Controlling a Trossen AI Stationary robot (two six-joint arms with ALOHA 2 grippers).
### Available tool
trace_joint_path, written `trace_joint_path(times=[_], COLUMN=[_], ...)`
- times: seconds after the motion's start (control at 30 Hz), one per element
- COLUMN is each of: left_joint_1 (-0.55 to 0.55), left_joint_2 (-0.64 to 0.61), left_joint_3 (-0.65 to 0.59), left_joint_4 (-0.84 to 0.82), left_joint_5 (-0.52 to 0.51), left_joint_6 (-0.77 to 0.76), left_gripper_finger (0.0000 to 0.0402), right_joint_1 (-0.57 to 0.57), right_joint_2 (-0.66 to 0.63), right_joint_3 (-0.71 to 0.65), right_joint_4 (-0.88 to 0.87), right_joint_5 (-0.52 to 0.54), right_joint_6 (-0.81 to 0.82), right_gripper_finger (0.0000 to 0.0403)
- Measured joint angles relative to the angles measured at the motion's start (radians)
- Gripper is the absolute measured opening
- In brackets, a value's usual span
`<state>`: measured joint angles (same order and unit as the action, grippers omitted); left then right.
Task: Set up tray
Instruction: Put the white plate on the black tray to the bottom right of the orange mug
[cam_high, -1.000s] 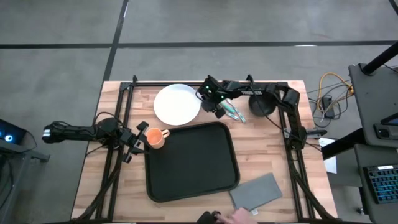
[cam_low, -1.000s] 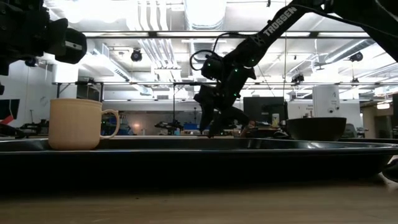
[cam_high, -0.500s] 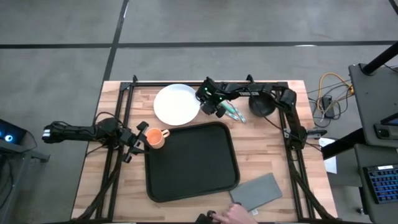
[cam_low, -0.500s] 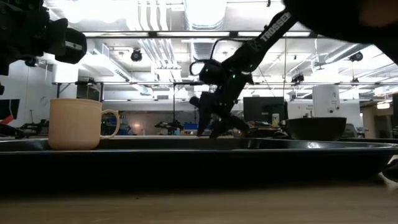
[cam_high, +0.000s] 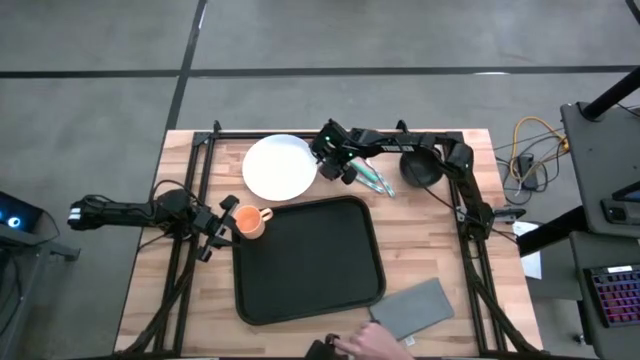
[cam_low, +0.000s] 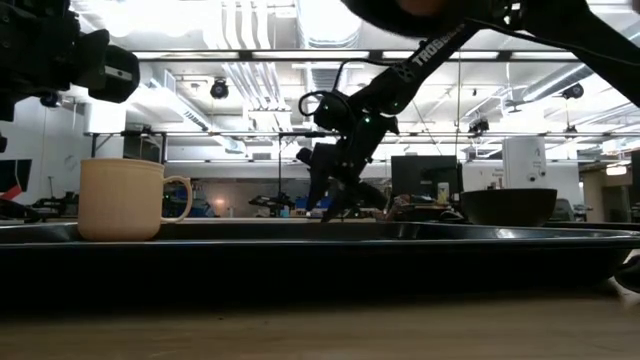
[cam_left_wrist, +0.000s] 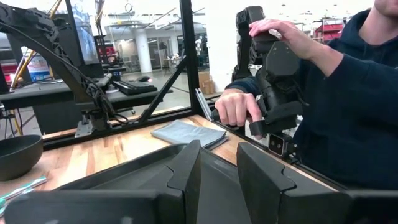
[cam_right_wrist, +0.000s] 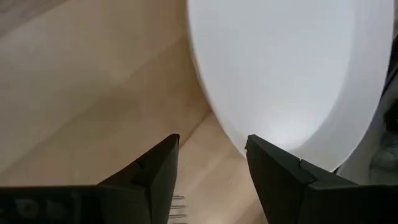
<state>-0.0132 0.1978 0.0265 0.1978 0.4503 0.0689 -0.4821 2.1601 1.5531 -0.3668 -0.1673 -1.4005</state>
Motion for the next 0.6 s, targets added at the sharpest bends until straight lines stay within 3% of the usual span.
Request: trace_joint_path(times=[0.27,0.6], left_joint_1=[0.0,0.0], left_joint_2=[0.0,0.0], left_joint_3=[0.0,0.0], left_joint_4=[0.0,0.0], left_joint_5=[0.0,0.0], left_joint_6=[0.0,0.0], left_gripper_finger=[0.0085,0.0085], right_joint_1=[0.005,0.002], right_joint_2=[0.048,0.136], right_joint_3=[0.039,0.25], right_joint_4=[-0.021,-0.283], right_joint_5=[-0.013,-0.026], right_joint_6=[-0.049,-0.044], right_gripper_finger=[0.0178,0.0178])
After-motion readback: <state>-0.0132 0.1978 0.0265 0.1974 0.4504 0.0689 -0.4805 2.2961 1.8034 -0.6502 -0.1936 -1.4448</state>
